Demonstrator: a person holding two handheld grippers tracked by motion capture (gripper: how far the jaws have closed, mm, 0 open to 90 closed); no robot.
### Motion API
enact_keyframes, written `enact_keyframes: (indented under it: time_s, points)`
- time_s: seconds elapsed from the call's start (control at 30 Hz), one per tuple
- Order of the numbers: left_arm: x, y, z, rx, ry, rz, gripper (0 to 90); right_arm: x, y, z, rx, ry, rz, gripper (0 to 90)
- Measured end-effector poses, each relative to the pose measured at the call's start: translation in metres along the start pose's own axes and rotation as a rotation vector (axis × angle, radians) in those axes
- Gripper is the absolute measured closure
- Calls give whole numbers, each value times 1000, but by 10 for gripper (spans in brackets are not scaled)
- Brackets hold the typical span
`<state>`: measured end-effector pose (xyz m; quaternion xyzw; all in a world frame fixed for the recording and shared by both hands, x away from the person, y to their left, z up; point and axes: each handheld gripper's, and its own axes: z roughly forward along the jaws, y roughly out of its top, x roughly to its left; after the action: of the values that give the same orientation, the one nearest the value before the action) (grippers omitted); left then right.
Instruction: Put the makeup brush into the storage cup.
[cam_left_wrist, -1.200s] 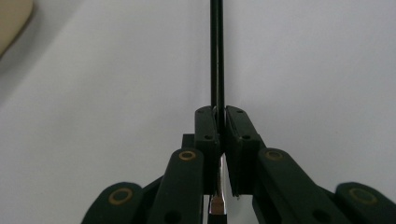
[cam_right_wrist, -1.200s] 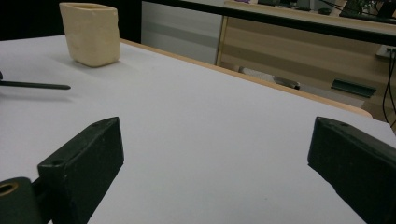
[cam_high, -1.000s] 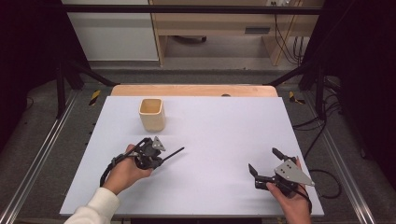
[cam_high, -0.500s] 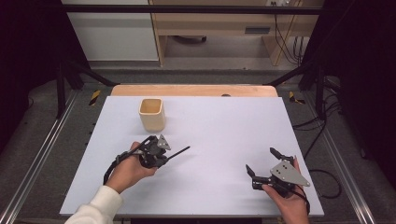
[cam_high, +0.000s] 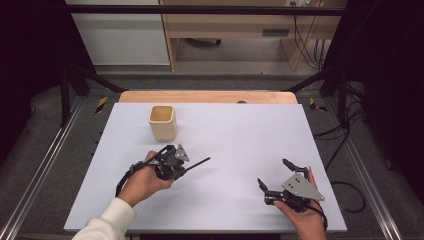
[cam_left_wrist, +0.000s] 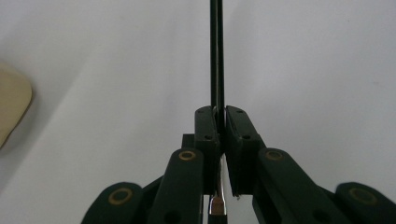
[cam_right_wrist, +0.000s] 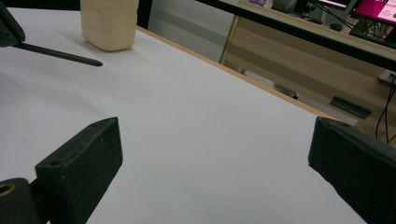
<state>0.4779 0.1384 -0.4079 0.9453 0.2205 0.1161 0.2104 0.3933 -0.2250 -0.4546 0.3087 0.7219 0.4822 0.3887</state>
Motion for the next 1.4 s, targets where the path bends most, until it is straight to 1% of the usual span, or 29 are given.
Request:
enact_keyframes:
  time_s: [0.17, 0.47, 0.7, 0.77, 0.83, 0.87, 1.13, 1.2, 1.4]
  points:
    - [-3, 3, 0, -1, -3, 11, 840, 2, 0, 1, 4, 5, -19, 34]
    - [-6, 9, -1, -9, -8, 23, 840, 5, 1, 2, 10, 5, -26, 34]
    - [-8, 13, -3, -11, -9, 39, 840, 9, 2, 4, 23, 11, -59, 39]
    - [-9, 14, -3, -11, -15, 41, 839, 10, 2, 5, 26, 10, -62, 40]
    - [-10, 15, -4, -11, -10, 47, 839, 10, 2, 5, 29, 9, -70, 41]
    - [-10, 15, -4, -12, -17, 48, 840, 11, 2, 5, 31, 8, -71, 42]
    - [-11, 21, -2, -13, -13, 61, 839, 14, 3, 7, 47, 8, -103, 44]
    - [-12, 23, -2, -17, -16, 62, 839, 15, 3, 7, 50, 8, -103, 45]
    - [-12, 26, -6, -20, -13, 70, 840, 18, 5, 9, 56, 6, -135, 49]
